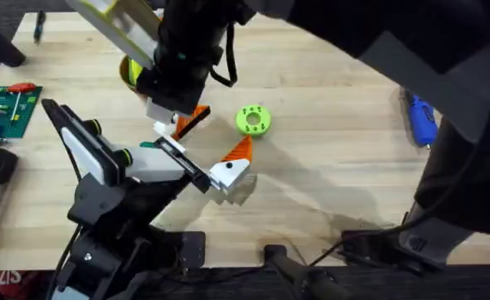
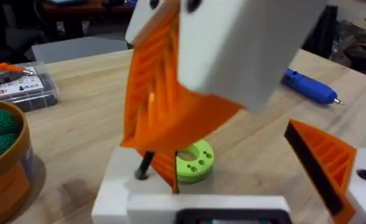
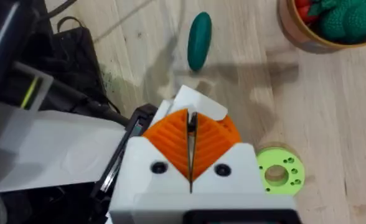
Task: Pick up the gripper from the table and insert it into the empty holder that is missing its gripper. Then pick up a screw, insert it into the mounting hole, and use the screwdriver to tighten it. Finally, clean up the table by picking up the vegetable and placing it into the bucket.
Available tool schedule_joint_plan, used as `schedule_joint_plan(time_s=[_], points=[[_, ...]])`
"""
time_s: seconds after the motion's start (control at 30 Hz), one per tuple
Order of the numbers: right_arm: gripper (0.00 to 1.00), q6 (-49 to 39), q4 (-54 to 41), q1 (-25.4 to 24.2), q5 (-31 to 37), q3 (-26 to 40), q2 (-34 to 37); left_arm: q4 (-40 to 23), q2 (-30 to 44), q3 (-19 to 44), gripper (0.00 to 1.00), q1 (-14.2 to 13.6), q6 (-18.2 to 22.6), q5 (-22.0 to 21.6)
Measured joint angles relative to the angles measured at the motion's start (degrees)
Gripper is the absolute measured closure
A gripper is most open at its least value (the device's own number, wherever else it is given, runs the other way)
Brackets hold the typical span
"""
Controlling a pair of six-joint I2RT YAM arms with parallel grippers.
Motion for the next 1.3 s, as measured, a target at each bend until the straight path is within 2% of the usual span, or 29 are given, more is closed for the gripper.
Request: schedule_joint_plan(time_s=[1.3], points=[[0.991, 0.0, 0.3, -0.3, -0.6, 0.3, 1.1, 0.0, 0.0, 0.0, 0.011, 0.0, -0.5, 0.0]])
